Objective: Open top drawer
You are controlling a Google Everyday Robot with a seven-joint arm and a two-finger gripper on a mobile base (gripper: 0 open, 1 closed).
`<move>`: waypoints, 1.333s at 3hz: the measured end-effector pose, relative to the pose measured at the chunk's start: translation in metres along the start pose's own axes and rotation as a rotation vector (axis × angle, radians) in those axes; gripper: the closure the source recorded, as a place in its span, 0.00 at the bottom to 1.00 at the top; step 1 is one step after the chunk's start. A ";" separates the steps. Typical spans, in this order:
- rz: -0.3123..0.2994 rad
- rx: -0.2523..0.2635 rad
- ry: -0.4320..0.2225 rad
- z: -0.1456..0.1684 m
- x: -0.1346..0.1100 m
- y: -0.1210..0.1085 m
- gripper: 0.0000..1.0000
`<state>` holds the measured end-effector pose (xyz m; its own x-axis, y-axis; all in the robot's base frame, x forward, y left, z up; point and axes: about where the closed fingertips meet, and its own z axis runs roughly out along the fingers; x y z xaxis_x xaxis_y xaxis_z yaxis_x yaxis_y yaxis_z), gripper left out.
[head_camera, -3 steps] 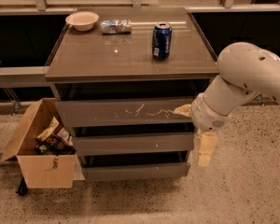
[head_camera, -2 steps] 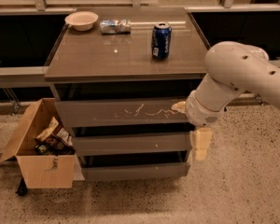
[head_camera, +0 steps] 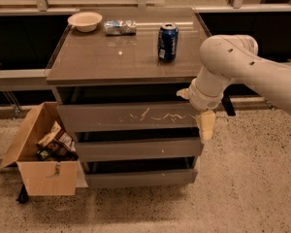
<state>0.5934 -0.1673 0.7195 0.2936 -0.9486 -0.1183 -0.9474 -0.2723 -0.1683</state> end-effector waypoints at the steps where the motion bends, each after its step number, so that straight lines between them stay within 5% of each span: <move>1: -0.013 0.037 0.015 0.012 0.020 -0.032 0.00; 3: 0.051 0.005 0.036 0.066 0.044 -0.063 0.00; 4: 0.081 -0.012 0.022 0.090 0.044 -0.062 0.18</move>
Offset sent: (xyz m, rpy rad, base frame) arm 0.1022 -0.0256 -0.0541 -0.0329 -0.0266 -0.0844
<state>0.6770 -0.1776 0.6365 0.2133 -0.9709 -0.1092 -0.9693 -0.1964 -0.1477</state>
